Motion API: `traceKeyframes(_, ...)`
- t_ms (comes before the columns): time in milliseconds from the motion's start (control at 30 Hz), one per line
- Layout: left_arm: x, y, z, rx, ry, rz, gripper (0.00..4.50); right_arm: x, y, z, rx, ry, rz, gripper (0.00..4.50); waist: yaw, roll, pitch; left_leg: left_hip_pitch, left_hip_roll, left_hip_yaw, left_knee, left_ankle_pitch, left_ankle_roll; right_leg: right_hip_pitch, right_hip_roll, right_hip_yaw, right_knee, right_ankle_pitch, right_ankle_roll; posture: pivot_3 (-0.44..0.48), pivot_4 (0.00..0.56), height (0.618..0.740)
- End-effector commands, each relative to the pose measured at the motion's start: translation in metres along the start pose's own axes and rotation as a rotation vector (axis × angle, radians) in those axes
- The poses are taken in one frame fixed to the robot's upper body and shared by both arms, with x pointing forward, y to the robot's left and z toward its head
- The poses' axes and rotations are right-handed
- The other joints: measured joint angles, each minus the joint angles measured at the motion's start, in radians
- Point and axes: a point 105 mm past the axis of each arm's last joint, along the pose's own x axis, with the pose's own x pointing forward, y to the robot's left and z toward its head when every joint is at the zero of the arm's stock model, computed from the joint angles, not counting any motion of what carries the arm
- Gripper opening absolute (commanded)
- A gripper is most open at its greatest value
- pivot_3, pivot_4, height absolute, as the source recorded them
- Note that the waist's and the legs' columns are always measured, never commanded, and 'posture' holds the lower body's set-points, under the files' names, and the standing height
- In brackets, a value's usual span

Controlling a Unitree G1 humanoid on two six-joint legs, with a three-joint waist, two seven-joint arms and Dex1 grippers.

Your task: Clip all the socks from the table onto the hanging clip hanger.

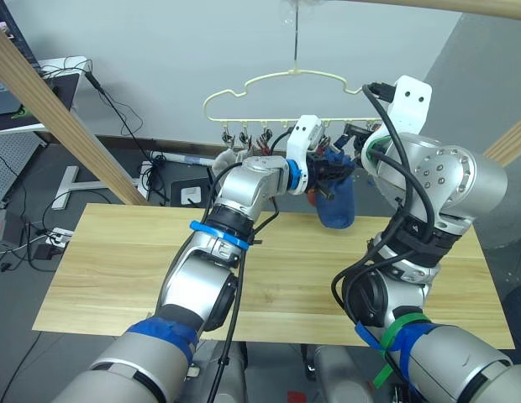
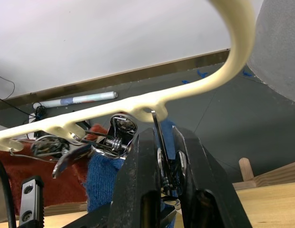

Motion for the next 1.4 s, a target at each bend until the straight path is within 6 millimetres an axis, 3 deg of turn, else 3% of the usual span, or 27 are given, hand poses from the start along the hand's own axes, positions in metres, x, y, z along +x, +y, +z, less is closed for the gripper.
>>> traceKeyframes(33, 0.005, -0.009, 0.018, 0.042, -0.047, -0.029, 0.18, -0.008, 0.011, 0.006, 0.008, -0.032, 0.036, 0.13, -0.001, 0.0, 0.0, 0.0, 0.0, 0.0, 0.0, 0.0, 0.0, 0.0, 0.0, 0.0, 0.0, 0.0, 0.0, -0.075, 0.294, 0.74)
traceKeyframes(267, 0.01, -0.015, 0.016, 0.027, -0.047, -0.05, 0.18, -0.008, 0.011, 0.005, 0.01, -0.032, 0.034, 0.13, -0.002, 0.0, 0.0, 0.0, 0.0, 0.0, 0.0, 0.0, 0.0, 0.0, 0.0, 0.0, 0.0, 0.0, 0.0, -0.078, 0.294, 0.74)
traceKeyframes(833, 0.012, -0.017, 0.047, -0.042, -0.166, -0.056, 0.18, -0.007, 0.011, 0.002, 0.017, -0.023, 0.036, 0.13, -0.005, 0.0, 0.0, 0.0, 0.0, 0.0, 0.0, 0.0, 0.0, 0.0, 0.0, 0.0, -0.001, 0.0, 0.0, -0.074, 0.303, 0.74)
traceKeyframes(1033, 0.013, -0.021, 0.049, -0.055, -0.173, -0.071, 0.18, -0.006, 0.012, -0.001, 0.019, -0.016, 0.045, 0.13, -0.006, 0.001, 0.001, 0.0, 0.0, 0.0, -0.001, 0.0, 0.0, 0.0, 0.0, 0.0, -0.001, 0.0, 0.0, -0.078, 0.305, 0.74)
traceKeyframes(1400, 0.013, -0.023, 0.048, -0.063, -0.17, -0.083, 0.15, -0.005, 0.014, -0.005, 0.02, -0.003, 0.053, 4.06, -0.008, 0.002, 0.002, -0.001, 0.0, 0.0, -0.001, 0.0, 0.0, 0.0, 0.0, 0.0, -0.003, 0.0, 0.0, -0.071, 0.31, 0.74)
